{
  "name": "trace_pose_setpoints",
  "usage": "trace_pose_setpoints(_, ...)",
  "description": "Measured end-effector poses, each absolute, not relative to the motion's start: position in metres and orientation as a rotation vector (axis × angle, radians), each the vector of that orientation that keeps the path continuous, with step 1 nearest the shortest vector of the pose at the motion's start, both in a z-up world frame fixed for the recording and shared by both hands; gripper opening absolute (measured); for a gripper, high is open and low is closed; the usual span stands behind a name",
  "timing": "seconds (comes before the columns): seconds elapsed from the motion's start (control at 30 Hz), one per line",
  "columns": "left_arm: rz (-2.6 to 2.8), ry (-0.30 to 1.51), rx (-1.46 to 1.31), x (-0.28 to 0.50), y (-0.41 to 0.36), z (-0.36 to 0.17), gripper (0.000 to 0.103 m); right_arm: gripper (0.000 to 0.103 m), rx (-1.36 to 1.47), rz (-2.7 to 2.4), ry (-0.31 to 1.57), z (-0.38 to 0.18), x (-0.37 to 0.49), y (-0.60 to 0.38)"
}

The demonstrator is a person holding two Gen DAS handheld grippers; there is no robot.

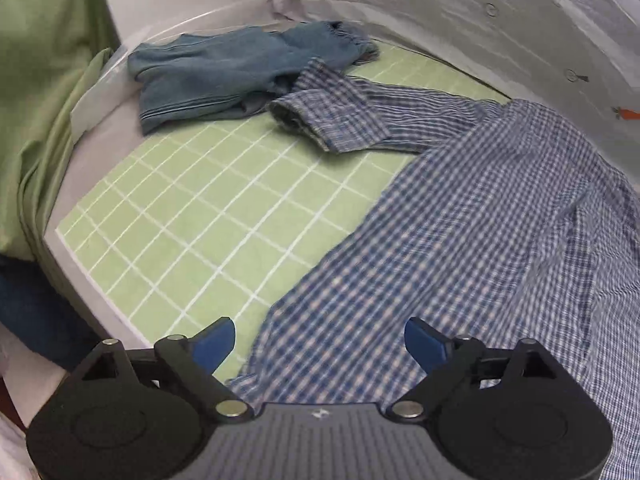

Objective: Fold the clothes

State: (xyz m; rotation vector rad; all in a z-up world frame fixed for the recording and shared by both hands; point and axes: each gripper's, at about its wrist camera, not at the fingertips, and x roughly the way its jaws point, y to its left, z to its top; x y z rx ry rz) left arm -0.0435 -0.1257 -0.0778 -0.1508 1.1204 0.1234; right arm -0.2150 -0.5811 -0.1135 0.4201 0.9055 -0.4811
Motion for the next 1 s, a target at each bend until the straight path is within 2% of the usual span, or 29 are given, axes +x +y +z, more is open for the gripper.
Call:
trace_pose_setpoints(0.13, 0.048, 1.104, -0.111, -0.031, -0.161, -0.073, 0.095, 0.103, 0.411, -0.455, 0.855, -0.109, -0.211, -0.591)
trace_pose_setpoints(0.47, -0.128, 1.222, 0.026, 0.018, -0.264, -0.105, 0.095, 0.103, 0.481, -0.486, 0.806, -0.114, -0.188, -0.646)
trace_pose_setpoints(0.83, -0.212, 1.245, 0.049, 0.098, -0.354, -0.119, 0.095, 0.102, 0.582, -0.595, 0.747, -0.108, -0.083, -0.758)
trace_pose_setpoints(0.87, -0.217, 1.249, 0.041, 0.104, -0.361, -0.121, 0.095, 0.100, 0.571, -0.605, 0.749, -0.109, -0.073, -0.764)
trace_pose_setpoints(1.0, -0.195, 1.268, 0.071, 0.115, -0.381, -0.126, 0.095, 0.073, 0.533, -0.653, 0.800, -0.124, -0.035, -0.788)
